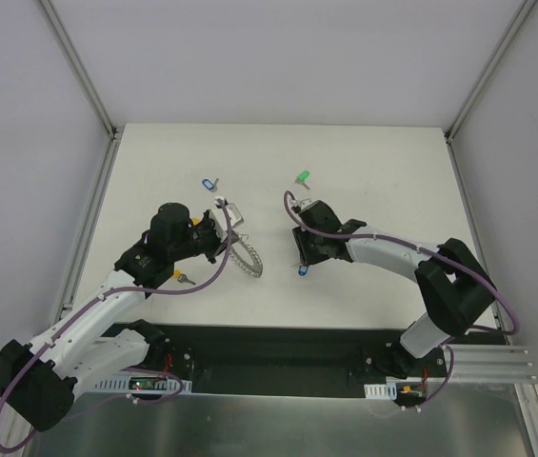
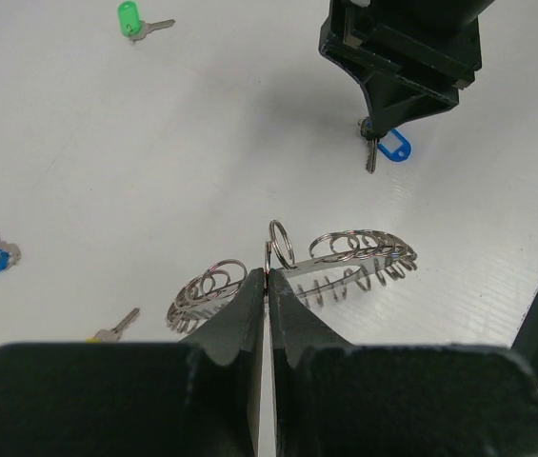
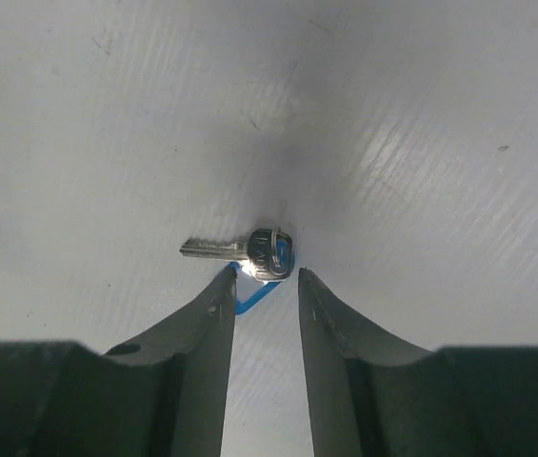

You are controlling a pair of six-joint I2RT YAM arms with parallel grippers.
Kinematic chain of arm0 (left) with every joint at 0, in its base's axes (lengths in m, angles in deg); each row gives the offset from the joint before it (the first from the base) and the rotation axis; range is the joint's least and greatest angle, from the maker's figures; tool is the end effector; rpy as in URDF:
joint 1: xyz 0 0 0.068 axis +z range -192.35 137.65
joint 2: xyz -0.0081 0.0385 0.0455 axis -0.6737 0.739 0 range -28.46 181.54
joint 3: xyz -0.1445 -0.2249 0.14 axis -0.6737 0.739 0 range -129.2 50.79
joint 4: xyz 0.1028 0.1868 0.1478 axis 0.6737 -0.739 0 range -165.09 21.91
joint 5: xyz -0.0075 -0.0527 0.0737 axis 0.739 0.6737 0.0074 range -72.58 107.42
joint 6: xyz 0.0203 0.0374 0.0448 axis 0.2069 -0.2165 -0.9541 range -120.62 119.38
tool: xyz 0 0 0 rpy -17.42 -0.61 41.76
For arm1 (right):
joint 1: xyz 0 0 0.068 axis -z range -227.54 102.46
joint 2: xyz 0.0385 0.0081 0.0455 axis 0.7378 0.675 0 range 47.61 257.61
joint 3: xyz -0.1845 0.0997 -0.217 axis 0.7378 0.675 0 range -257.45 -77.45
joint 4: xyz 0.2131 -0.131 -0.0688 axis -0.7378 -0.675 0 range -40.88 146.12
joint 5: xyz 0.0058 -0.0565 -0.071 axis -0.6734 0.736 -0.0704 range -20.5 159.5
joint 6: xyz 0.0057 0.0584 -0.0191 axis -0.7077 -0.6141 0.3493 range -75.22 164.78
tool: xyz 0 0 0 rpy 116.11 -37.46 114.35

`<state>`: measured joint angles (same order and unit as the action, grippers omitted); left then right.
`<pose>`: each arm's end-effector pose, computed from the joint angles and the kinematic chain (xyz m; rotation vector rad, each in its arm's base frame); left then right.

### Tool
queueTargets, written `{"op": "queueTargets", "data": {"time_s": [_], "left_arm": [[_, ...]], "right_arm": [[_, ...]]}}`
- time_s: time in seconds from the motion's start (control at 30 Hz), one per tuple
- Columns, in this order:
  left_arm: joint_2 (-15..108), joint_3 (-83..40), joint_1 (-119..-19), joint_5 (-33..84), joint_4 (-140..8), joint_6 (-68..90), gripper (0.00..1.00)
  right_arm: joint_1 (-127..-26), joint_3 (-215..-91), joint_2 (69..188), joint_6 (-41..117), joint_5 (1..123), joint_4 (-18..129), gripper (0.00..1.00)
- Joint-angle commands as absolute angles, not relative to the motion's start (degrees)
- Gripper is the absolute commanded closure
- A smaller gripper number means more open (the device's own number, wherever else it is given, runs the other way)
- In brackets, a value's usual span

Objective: Put the keys on the keyring

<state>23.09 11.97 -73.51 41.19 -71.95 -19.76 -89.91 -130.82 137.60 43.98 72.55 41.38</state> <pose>0.1607 -0.1192 0.3153 1.0464 1.5477 -0.5303 0.2425 0.2178 0.2165 -0.8595 2.3301 0.2588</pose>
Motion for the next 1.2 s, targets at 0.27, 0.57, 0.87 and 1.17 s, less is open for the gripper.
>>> {"op": "queueTargets", "data": {"time_s": [0.27, 0.57, 0.87, 1.17], "left_arm": [[23.3, 11.9, -74.1, 39.3, -70.5, -20.9, 1.0], [23.3, 11.9, -74.3, 39.4, -70.6, -20.8, 1.0], [23.0, 11.9, -74.4, 39.7, -70.5, -20.9, 1.0], [22.5, 12.0, -74.4, 39.8, -70.5, -20.8, 1.0]], "right_arm": [[-90.3, -133.1, 141.5, 44.5, 74.9, 42.8, 0.78], [-90.3, -133.6, 141.8, 46.3, 75.0, 42.1, 0.81], [-90.3, -134.4, 142.1, 46.9, 74.8, 42.6, 0.83], [-90.3, -135.0, 142.6, 47.0, 75.0, 40.7, 0.89]]}}
